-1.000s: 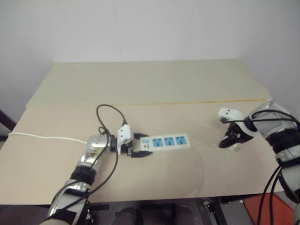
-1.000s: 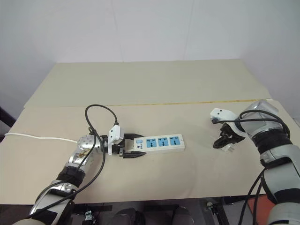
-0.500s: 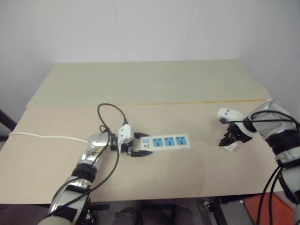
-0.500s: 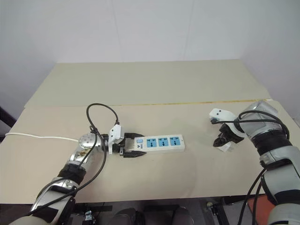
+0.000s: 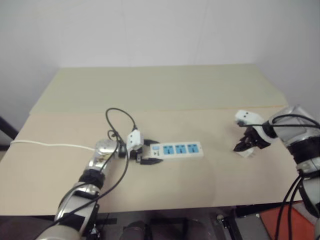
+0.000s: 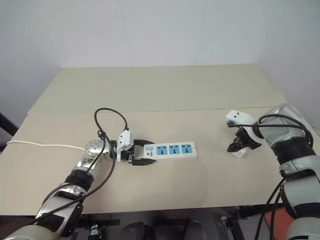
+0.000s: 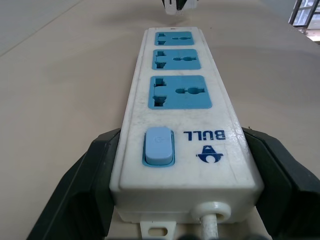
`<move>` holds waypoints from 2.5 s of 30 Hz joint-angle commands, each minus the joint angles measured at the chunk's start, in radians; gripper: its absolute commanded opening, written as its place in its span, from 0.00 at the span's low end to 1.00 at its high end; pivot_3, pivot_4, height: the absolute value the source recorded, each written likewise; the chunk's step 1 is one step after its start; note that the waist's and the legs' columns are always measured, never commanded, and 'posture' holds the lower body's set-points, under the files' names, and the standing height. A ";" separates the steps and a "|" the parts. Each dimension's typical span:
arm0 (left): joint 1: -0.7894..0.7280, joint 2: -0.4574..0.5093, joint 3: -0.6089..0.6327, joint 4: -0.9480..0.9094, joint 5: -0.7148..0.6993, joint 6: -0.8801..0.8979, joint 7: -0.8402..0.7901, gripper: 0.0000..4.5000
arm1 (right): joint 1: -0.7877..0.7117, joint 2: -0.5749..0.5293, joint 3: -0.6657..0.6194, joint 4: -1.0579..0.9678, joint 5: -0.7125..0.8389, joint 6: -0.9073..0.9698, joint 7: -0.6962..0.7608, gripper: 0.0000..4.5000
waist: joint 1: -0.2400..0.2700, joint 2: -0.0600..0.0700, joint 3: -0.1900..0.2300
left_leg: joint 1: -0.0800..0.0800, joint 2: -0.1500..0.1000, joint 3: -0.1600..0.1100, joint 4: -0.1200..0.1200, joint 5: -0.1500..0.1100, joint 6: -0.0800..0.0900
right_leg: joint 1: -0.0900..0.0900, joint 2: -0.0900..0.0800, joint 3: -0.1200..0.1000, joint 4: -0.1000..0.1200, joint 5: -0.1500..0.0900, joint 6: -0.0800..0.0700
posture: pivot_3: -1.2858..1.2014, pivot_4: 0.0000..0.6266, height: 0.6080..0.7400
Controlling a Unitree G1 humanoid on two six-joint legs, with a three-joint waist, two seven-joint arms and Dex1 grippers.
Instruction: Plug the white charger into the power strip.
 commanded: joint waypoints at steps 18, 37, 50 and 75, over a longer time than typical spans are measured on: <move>0.055 0.069 -0.004 -0.340 -0.068 0.202 -0.095 0.73 | -0.046 0.025 -0.226 -0.189 0.184 0.131 -0.064 0.25 | -0.009 0.000 0.001 | -0.014 0.000 0.003 -0.001 0.002 -0.002 | -0.012 0.005 -0.001 0.001 -0.002 0.003 | 0.52 0.24 1.00; 0.170 0.019 -0.029 -0.384 0.009 0.153 0.084 0.73 | 0.272 0.348 -0.614 -0.651 0.597 0.038 -0.415 0.25 | 0.002 0.000 0.001 | -0.005 0.000 -0.001 -0.001 0.003 -0.002 | -0.001 0.005 -0.004 0.000 -0.001 0.002 | 0.52 0.24 1.00; 0.184 0.040 -0.039 -0.344 0.018 0.162 0.080 0.73 | 0.403 0.451 -0.497 -0.609 0.623 -0.287 -0.336 0.25 | -0.008 0.000 0.001 | -0.001 0.000 -0.001 -0.001 0.003 -0.002 | 0.002 0.006 -0.003 0.001 -0.001 0.002 | 0.52 0.24 1.00; 0.233 0.080 -0.027 -0.406 0.002 0.193 0.089 0.73 | 0.348 0.619 -0.300 -0.299 0.535 -0.776 -0.156 0.25 | -0.015 0.000 0.001 | 0.001 0.001 -0.001 -0.002 0.003 -0.002 | 0.002 0.007 -0.003 0.001 -0.002 0.002 | 0.52 0.24 1.00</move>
